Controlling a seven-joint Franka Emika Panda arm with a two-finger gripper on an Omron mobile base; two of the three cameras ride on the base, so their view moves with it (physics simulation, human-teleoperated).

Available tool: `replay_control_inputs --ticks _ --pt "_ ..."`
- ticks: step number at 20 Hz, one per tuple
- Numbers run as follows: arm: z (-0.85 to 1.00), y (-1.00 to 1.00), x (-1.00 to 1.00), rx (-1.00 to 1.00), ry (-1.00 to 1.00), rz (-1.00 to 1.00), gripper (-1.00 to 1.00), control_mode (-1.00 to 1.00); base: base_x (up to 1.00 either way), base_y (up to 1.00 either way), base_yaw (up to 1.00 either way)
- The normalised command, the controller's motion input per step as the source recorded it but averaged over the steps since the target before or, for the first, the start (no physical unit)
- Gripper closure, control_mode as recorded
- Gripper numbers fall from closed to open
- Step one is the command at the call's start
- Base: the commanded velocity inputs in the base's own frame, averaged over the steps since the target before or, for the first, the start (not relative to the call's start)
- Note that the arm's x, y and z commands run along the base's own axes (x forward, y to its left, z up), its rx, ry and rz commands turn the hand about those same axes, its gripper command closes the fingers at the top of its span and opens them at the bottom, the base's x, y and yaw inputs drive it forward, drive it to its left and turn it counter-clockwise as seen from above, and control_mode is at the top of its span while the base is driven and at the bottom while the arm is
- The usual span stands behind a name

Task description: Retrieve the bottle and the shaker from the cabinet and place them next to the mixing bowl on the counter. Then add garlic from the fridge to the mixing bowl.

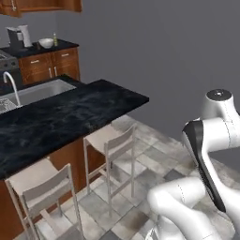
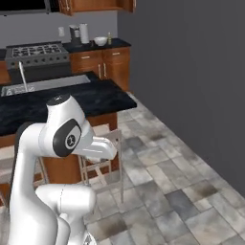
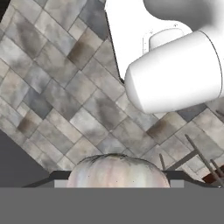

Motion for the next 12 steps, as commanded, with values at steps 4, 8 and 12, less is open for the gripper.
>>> replay_control_inputs --ticks 4,8,12 --pt "0.0 0.0 0.0 0.0 0.0 0.0 1.0 1.0 0.81 -1.0 0.49" --pt "0.0 0.0 0.0 0.0 0.0 0.0 1.0 1.0 0.55 -1.0 0.55" --pt "0.0 0.0 0.0 0.0 0.0 0.0 1.0 1.0 0.43 -1.0 0.54"
